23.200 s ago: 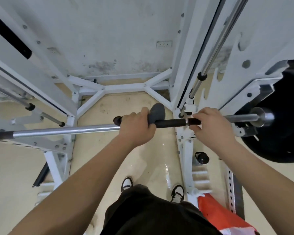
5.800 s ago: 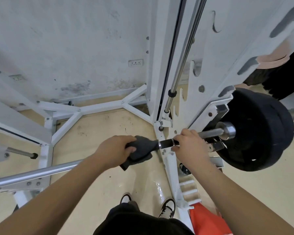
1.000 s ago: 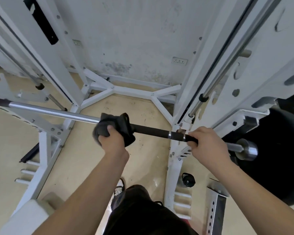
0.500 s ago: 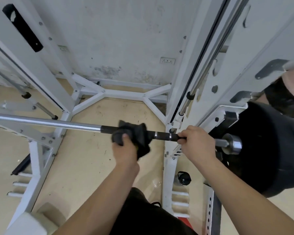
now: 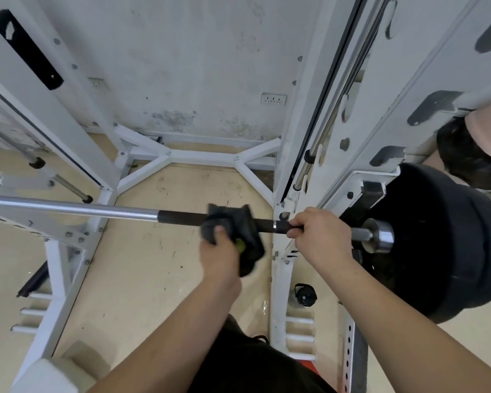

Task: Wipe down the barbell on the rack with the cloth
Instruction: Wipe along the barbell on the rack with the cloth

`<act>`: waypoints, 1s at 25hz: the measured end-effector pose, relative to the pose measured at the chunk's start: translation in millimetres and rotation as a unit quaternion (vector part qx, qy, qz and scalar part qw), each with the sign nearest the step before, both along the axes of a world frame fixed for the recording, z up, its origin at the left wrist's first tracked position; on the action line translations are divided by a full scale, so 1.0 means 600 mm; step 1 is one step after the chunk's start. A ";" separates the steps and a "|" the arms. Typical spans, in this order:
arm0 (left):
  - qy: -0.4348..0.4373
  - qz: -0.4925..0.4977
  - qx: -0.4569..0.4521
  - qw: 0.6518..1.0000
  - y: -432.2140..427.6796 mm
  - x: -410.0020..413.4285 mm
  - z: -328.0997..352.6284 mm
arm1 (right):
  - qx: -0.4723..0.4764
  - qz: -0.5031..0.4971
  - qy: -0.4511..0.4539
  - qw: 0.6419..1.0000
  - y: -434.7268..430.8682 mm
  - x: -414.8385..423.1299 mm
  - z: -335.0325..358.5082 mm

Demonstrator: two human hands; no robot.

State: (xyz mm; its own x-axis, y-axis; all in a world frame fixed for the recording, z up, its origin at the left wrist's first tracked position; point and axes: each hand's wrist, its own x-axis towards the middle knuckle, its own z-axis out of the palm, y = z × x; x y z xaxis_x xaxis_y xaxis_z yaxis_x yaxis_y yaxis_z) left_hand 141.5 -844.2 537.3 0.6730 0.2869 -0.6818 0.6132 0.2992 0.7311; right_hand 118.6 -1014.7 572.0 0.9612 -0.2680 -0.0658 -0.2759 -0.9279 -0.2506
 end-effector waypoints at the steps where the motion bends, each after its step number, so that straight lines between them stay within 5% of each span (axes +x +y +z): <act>1: -0.012 0.032 0.021 0.999 0.012 0.007 0.004 | 0.002 0.002 -0.004 1.000 -0.001 -0.002 -0.001; 4: 0.013 0.026 0.054 0.998 -0.037 -0.005 0.015 | 0.010 -0.002 -0.006 1.000 0.000 -0.003 -0.003; 8: 0.017 -0.230 -0.011 0.973 -0.099 -0.066 0.025 | 0.060 -0.005 0.010 0.998 -0.019 -0.017 0.011; 12: -0.139 -0.317 0.098 0.933 -0.044 -0.045 0.087 | 0.052 -0.076 -0.059 0.994 -0.064 -0.087 0.016; 14: -0.243 -0.429 0.234 0.838 -0.026 -0.018 0.119 | 0.017 -0.104 -0.006 0.994 -0.070 -0.112 0.010; 17: -0.360 -0.516 0.502 0.593 -0.036 0.027 0.099 | 0.011 -0.096 0.016 0.995 -0.070 -0.123 -0.003; 19: -0.359 -0.579 0.551 0.481 -0.066 0.032 0.069 | 0.027 -0.094 0.002 0.995 -0.073 -0.124 -0.005; 22: -0.387 -0.607 0.544 0.432 -0.127 0.015 0.041 | 0.030 -0.091 -0.005 0.995 -0.075 -0.123 -0.010; 25: -0.434 -0.617 0.462 0.465 -0.189 0.001 0.043 | 0.043 -0.123 -0.022 0.991 -0.080 -0.121 -0.007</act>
State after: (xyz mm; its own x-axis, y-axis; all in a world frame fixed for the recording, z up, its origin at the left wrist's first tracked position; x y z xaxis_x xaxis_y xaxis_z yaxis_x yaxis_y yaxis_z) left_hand 142.2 -957.6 563.4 0.6205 -0.7836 0.0319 -0.7467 -0.5779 0.3294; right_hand 46.1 -1062.5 567.7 0.8695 -0.4904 -0.0585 -0.4790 -0.8085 -0.3419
